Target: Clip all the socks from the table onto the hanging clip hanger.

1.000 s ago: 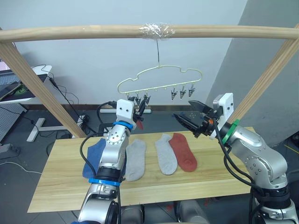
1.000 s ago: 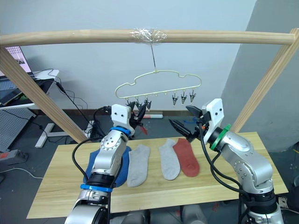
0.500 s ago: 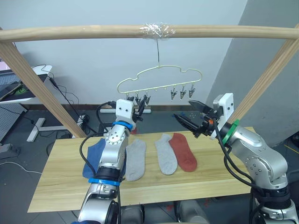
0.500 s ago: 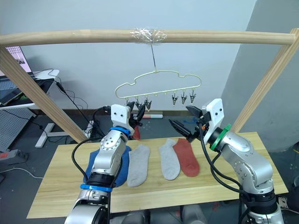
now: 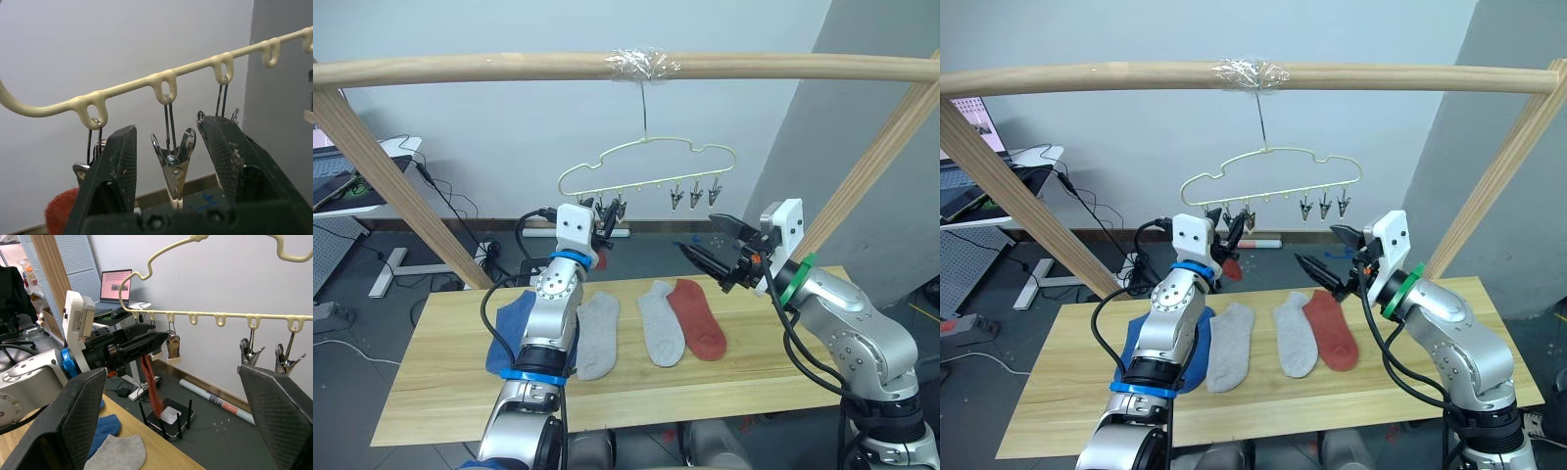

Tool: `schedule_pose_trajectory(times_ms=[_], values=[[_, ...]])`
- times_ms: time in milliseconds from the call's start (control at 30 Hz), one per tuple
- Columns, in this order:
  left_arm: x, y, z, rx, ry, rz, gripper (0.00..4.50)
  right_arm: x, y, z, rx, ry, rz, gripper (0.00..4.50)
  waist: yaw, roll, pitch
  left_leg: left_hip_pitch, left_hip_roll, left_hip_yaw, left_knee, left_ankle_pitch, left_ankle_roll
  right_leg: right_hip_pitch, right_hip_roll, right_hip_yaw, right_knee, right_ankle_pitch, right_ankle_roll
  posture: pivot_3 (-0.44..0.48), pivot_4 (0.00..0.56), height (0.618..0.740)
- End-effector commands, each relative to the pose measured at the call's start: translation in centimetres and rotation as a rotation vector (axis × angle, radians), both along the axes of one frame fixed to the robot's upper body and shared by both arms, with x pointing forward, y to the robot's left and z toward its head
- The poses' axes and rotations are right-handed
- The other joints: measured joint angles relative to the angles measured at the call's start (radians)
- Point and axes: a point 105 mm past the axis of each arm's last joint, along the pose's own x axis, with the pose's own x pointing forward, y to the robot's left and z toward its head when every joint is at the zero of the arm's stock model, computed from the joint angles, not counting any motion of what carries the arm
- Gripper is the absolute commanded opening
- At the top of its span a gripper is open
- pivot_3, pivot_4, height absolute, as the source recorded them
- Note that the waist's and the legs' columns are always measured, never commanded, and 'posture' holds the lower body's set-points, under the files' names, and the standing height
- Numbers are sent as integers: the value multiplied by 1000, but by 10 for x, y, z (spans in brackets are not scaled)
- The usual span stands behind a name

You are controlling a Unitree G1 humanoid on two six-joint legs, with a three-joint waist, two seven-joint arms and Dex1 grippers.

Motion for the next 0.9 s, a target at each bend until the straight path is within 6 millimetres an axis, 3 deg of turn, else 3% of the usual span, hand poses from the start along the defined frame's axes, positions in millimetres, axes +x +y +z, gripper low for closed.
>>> schedule_pose_trajectory(times_ms=[33,300,900], values=[[-1,3,12,-7,-53,13,2372,-5,-1,15,12,-63,0,4500,0,0,0,0,0,0,0,0,0,0,0,0,0,0,0,-151,121,740],[-10,7,4,-13,-33,13,2372,-5,-2,14,12,-59,-2,4500,0,0,0,0,0,0,0,0,0,0,0,0,0,0,0,-147,125,740],[-5,2,15,-24,-63,7,2372,-5,-2,15,13,-56,0,4500,0,0,0,-2,0,-1,0,0,0,-1,0,0,-1,0,0,-150,123,740]])
